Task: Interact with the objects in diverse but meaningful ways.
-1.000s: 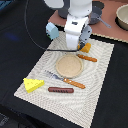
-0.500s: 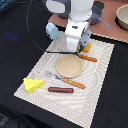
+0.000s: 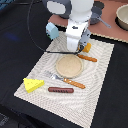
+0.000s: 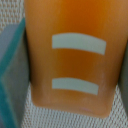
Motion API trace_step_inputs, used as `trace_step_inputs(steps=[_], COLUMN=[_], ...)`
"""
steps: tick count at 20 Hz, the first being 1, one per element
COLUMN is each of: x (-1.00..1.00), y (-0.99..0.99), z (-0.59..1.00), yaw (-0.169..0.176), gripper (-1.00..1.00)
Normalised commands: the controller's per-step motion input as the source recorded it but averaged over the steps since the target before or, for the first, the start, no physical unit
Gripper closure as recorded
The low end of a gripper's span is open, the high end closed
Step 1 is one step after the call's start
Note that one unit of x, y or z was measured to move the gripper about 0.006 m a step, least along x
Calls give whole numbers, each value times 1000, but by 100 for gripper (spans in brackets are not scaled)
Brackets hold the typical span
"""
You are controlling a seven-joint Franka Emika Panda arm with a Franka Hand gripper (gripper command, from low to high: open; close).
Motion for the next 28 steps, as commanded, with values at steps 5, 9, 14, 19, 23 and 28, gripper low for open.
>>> trace_step_inputs(steps=[5, 9, 14, 19, 23, 28], x=[61, -784, -905, -826, -751, -753], y=[478, 144, -114, -283, -499, -606], z=[550, 1000, 963, 546, 73, -211], yaw=[0, -32, -63, -31, -6, 0], gripper=[100, 100, 100, 100, 100, 100])
